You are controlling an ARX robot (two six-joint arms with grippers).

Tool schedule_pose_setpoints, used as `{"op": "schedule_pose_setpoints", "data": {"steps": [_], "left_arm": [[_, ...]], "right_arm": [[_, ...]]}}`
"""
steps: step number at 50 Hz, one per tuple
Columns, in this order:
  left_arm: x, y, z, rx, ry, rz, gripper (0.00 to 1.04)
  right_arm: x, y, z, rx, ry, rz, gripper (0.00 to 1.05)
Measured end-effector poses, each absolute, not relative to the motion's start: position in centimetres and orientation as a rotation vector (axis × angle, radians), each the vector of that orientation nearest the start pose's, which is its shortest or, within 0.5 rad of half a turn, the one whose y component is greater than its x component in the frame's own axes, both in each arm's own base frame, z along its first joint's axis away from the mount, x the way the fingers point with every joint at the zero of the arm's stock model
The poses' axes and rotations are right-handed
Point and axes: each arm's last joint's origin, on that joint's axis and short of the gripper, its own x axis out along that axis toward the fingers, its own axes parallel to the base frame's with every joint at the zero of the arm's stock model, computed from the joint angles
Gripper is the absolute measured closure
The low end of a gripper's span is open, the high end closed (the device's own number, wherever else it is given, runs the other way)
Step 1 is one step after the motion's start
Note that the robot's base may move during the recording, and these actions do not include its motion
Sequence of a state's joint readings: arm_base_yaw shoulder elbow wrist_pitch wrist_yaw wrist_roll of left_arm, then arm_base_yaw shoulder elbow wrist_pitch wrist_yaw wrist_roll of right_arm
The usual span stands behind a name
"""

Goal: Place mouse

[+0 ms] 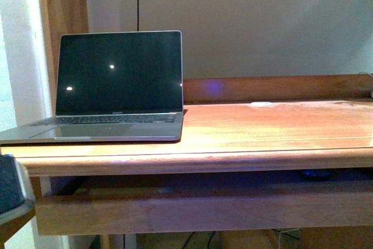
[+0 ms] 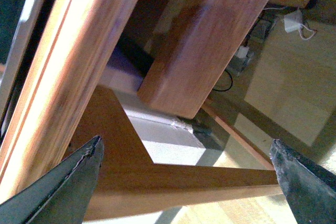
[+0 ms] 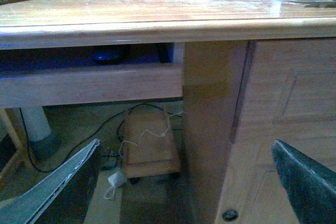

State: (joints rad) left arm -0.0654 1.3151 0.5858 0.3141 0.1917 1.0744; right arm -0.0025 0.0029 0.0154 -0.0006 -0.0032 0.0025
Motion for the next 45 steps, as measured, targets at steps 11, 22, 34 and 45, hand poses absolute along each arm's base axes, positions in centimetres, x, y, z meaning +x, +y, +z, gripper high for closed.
{"op": "schedule_pose_setpoints", "data": {"steps": [11, 22, 34, 45], "left_arm": [[28.8, -3.8, 18.3, 1.187, 0.171, -0.528, 0.08], [30.7, -4.4, 16.9, 1.288, 0.070, -0.553, 0.08], [32.2, -4.6, 15.4, 1.346, 0.048, -0.569, 0.08], [32.7, -4.9, 15.0, 1.358, 0.044, -0.583, 0.08]], "right_arm": [[9.7, 0.0, 16.8, 0.002, -0.012, 0.001, 0.07], [9.7, 0.0, 16.8, 0.002, -0.012, 0.000, 0.07], [9.7, 0.0, 16.8, 0.002, -0.012, 0.000, 0.07], [9.7, 0.0, 16.8, 0.002, -0.012, 0.000, 0.07]]}}
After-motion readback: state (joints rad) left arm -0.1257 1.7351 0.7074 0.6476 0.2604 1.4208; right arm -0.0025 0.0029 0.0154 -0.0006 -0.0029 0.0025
